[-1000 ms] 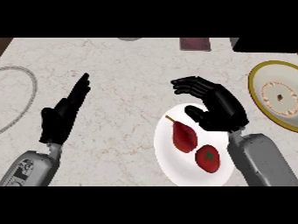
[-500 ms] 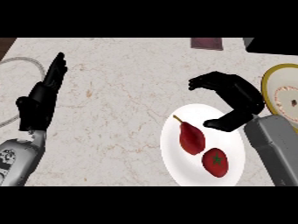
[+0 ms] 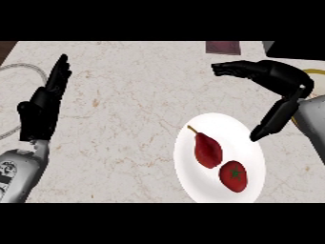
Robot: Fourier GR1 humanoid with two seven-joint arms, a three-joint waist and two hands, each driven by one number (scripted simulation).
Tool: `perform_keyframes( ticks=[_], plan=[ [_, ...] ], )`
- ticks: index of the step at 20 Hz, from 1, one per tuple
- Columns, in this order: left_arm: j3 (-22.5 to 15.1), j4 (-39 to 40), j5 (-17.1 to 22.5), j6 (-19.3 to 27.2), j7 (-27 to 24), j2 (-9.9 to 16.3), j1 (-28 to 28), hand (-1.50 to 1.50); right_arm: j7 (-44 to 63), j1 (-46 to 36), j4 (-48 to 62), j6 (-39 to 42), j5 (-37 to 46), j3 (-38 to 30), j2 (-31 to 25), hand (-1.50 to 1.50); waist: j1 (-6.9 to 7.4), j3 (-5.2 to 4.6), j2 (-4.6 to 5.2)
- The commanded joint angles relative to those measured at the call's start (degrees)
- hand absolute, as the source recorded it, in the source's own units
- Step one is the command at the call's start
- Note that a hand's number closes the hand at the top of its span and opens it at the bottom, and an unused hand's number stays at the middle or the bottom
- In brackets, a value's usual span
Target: Pick the pear from the plate and place it in the bowl
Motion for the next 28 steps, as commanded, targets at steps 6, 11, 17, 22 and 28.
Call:
perform_keyframes(
  ticks=[6,11,17,22,28],
  plan=[
    [0.5,0.6,-1.0,0.3,-0.5,-0.2,0.7,0.00,-11.8,-9.0,0.3,3.7,18.4,13.3,-2.7,-1.50,-0.51,-0.17,-0.29],
    [0.5,-0.3,-2.5,1.1,1.0,-0.4,0.1,0.00,-14.4,-12.7,2.9,1.2,22.8,19.8,0.5,-1.50,-1.53,-0.21,-0.63],
    [1.5,-2.0,-1.7,0.1,0.8,-0.1,4.0,0.00,-19.8,-11.9,1.1,-0.3,26.8,26.7,-2.4,-1.50,-2.64,-0.25,-1.10],
    [1.9,1.4,-3.9,1.5,-1.1,-1.8,2.5,0.00,-17.9,-14.3,5.5,-4.2,32.4,32.9,1.7,-1.50,-3.17,-0.29,-0.93],
    [2.6,-1.1,-3.7,0.0,-2.0,-2.5,6.3,0.00,-15.6,-13.9,11.2,-10.5,38.7,35.6,7.6,-1.50,-3.38,-0.29,-1.08]
  ],
)
